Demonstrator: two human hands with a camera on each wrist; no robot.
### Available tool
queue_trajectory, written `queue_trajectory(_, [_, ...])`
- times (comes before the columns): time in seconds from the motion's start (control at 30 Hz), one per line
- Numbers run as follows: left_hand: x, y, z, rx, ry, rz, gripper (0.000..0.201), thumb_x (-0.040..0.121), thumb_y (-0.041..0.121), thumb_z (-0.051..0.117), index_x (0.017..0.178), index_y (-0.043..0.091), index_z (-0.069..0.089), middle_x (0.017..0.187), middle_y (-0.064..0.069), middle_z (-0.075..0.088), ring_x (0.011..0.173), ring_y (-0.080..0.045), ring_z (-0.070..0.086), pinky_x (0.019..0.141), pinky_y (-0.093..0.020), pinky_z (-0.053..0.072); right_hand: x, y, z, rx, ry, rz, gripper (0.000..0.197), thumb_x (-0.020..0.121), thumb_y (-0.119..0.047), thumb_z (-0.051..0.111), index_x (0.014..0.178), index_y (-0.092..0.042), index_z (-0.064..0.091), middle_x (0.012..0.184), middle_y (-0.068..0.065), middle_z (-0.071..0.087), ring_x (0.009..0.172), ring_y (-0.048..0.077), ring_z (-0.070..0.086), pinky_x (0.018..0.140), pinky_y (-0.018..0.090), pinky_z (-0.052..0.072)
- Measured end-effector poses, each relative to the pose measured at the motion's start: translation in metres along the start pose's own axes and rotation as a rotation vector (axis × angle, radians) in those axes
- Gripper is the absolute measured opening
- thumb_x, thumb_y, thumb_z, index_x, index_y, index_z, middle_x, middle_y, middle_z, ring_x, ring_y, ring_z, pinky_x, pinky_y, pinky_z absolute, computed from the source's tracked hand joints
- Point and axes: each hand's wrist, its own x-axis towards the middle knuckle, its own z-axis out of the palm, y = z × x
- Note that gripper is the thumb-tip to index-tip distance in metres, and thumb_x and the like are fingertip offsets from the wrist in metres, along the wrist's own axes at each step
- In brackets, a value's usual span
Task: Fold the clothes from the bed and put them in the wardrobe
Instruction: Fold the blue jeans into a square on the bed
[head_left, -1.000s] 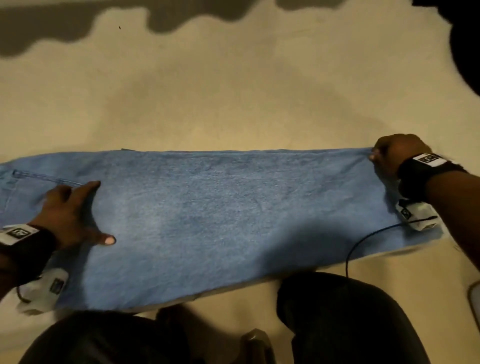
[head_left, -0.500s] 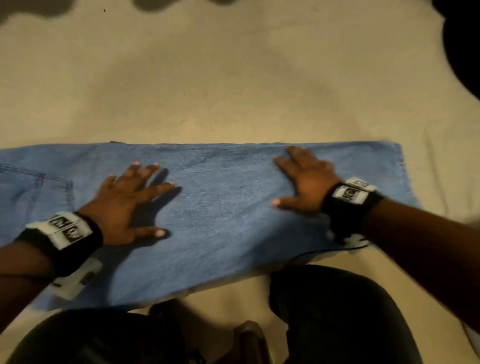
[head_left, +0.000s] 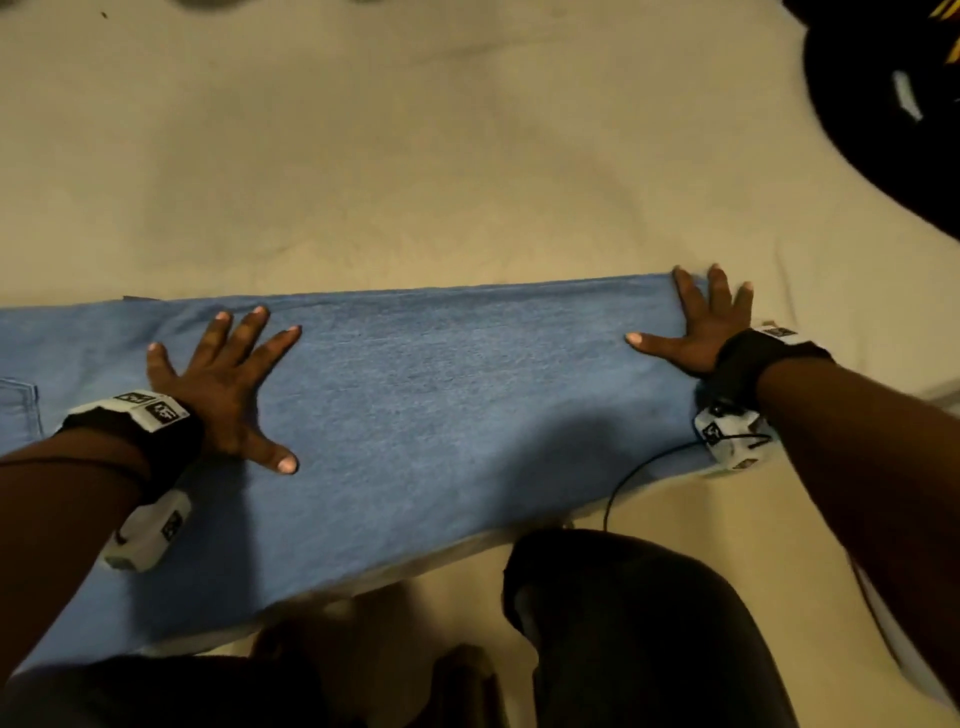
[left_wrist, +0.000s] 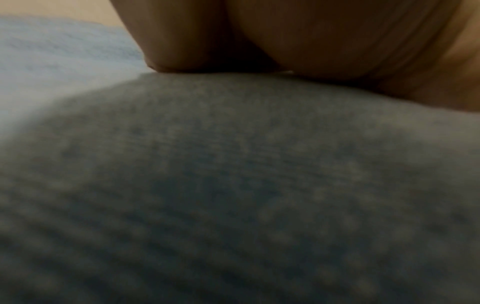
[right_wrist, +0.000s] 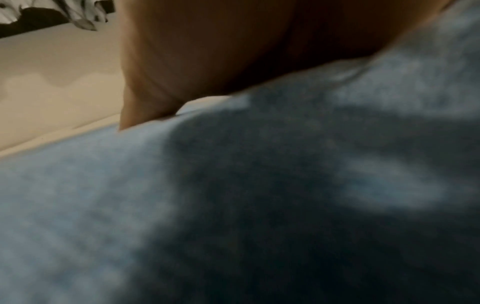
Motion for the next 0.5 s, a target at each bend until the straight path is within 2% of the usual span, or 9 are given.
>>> queue_trajectory(0.07, [-0.002, 0.009, -0.004, 0.039, -0.010, -0.019, 0.157, 0.018, 0.102, 0.059, 0.135, 0.062, -0.038, 0.141, 0.024, -0.054, 0.149, -0.022, -0.034, 0.111, -0.079, -0.004, -0.024, -0.017, 0.001, -0.051, 0.053, -0.041, 0.138, 0.040, -0.113, 0.028, 0.153, -0.050, -0.019, 0.164, -0.004, -0.031, 0.150, 0.037, -0.028, 0.117, 0.070, -0.007])
queue_trajectory(0.13, [-0.008, 0.017, -0.012, 0.060, -0.029, -0.042, 0.157, 0.028, 0.097, 0.069, 0.140, 0.059, -0.034, 0.150, 0.020, -0.048, 0.151, -0.026, -0.028, 0.113, -0.078, 0.005, -0.055, -0.046, 0.012, -0.115, 0.094, -0.229, 0.132, 0.048, -0.111, 0.030, 0.151, -0.050, -0.024, 0.164, -0.007, -0.031, 0.150, 0.035, -0.028, 0.114, 0.072, -0.007])
queue_trajectory(0.17, [-0.011, 0.021, -0.016, 0.046, -0.041, -0.055, 0.156, 0.036, 0.091, 0.076, 0.145, 0.056, -0.030, 0.156, 0.017, -0.041, 0.153, -0.030, -0.023, 0.114, -0.076, 0.010, -0.071, -0.063, 0.020, -0.137, 0.066, -0.337, 0.131, 0.049, -0.110, 0.031, 0.150, -0.050, -0.026, 0.163, -0.008, -0.031, 0.150, 0.033, -0.029, 0.114, 0.072, -0.007])
queue_trajectory(0.23, [-0.024, 0.034, -0.015, 0.002, 0.023, -0.039, 0.148, 0.050, 0.077, 0.083, 0.156, 0.046, -0.015, 0.166, 0.006, -0.022, 0.155, -0.038, -0.004, 0.118, -0.067, 0.019, -0.105, -0.091, 0.042, -0.183, -0.063, -0.537, 0.131, 0.048, -0.109, 0.035, 0.148, -0.053, -0.027, 0.163, -0.010, -0.031, 0.151, 0.029, -0.028, 0.117, 0.069, -0.005])
queue_trajectory(0.3, [-0.048, 0.052, 0.004, -0.062, 0.107, 0.055, 0.132, 0.060, 0.074, 0.075, 0.161, 0.034, 0.000, 0.169, -0.012, -0.004, 0.153, -0.044, 0.010, 0.123, -0.057, 0.019, -0.122, -0.095, 0.061, -0.286, -0.162, -0.643, 0.136, 0.040, -0.111, 0.030, 0.149, -0.053, -0.027, 0.164, -0.009, -0.029, 0.153, 0.028, -0.022, 0.119, 0.067, 0.002])
queue_trajectory(0.33, [-0.063, 0.063, 0.021, -0.107, 0.109, 0.081, 0.124, 0.066, 0.077, 0.069, 0.161, 0.035, 0.000, 0.169, -0.014, -0.004, 0.154, -0.044, 0.005, 0.124, -0.057, 0.014, -0.123, -0.087, 0.063, -0.342, -0.172, -0.632, 0.139, 0.034, -0.113, 0.024, 0.149, -0.052, -0.026, 0.165, -0.008, -0.028, 0.154, 0.029, -0.019, 0.119, 0.066, 0.005])
queue_trajectory(0.4, [-0.102, 0.069, 0.061, -0.201, 0.066, 0.021, 0.114, 0.072, 0.087, 0.056, 0.156, 0.048, -0.009, 0.168, 0.000, -0.019, 0.154, -0.037, -0.013, 0.118, -0.069, 0.005, -0.122, -0.064, 0.064, -0.344, -0.131, -0.513, 0.143, 0.030, -0.114, 0.021, 0.150, -0.050, -0.026, 0.165, -0.007, -0.027, 0.155, 0.029, -0.013, 0.120, 0.063, 0.010])
queue_trajectory(0.43, [-0.119, 0.066, 0.079, -0.221, 0.058, -0.035, 0.112, 0.069, 0.093, 0.049, 0.153, 0.054, -0.013, 0.166, 0.009, -0.024, 0.154, -0.032, -0.018, 0.114, -0.074, 0.003, -0.119, -0.046, 0.064, -0.325, -0.091, -0.419, 0.144, 0.032, -0.114, 0.025, 0.149, -0.050, -0.027, 0.165, -0.006, -0.026, 0.155, 0.029, -0.011, 0.120, 0.063, 0.012])
queue_trajectory(0.5, [-0.144, 0.042, 0.106, -0.217, 0.083, -0.162, 0.116, 0.060, 0.104, 0.038, 0.150, 0.057, -0.018, 0.164, 0.015, -0.029, 0.154, -0.027, -0.021, 0.113, -0.076, -0.002, -0.111, -0.009, 0.068, -0.290, -0.028, -0.235, 0.149, 0.030, -0.114, 0.031, 0.150, -0.046, -0.025, 0.166, -0.003, -0.022, 0.155, 0.033, -0.007, 0.120, 0.064, 0.016])
